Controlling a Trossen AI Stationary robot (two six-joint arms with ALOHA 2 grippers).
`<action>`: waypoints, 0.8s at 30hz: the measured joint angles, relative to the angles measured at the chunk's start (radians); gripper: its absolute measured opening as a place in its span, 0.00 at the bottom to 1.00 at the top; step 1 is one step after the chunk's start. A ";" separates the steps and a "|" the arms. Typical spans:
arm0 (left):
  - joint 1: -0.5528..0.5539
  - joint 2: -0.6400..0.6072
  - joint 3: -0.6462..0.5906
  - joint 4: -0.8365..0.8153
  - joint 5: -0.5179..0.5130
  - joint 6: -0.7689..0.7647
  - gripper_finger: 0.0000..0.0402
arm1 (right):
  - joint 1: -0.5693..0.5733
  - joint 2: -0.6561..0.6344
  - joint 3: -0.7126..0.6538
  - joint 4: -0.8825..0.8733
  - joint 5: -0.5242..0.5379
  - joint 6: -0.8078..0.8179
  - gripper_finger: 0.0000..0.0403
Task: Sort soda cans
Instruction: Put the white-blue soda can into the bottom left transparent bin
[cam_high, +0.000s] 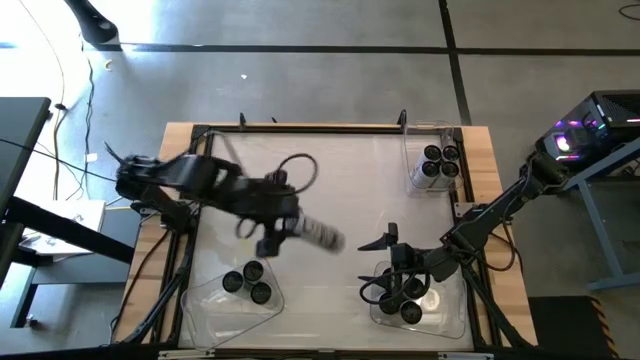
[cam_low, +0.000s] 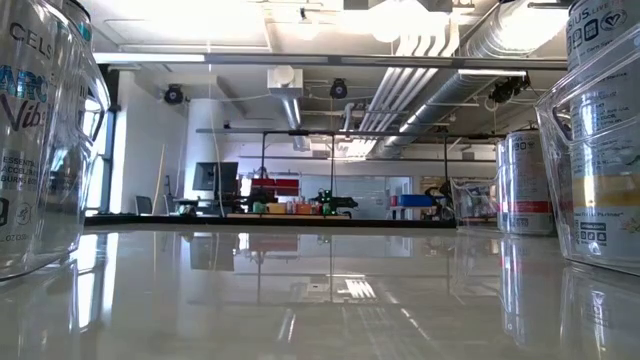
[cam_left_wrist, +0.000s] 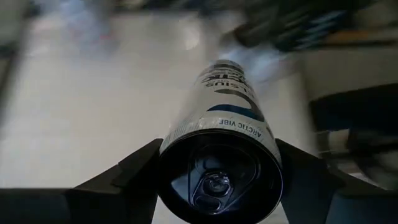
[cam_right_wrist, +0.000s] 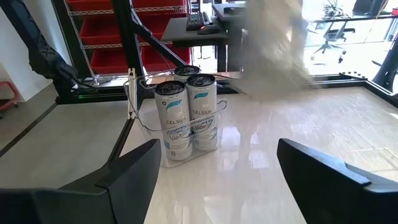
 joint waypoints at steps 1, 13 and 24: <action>-0.016 -0.001 0.027 0.014 0.043 -0.011 0.61 | 0.000 0.000 0.000 0.000 0.000 0.000 0.79; -0.301 0.036 0.078 -0.173 0.182 -0.575 0.61 | 0.000 0.000 0.000 0.000 0.000 -0.009 0.79; -0.539 0.070 -0.023 -0.356 0.292 -1.113 0.61 | 0.000 0.000 0.000 0.001 0.000 -0.027 0.79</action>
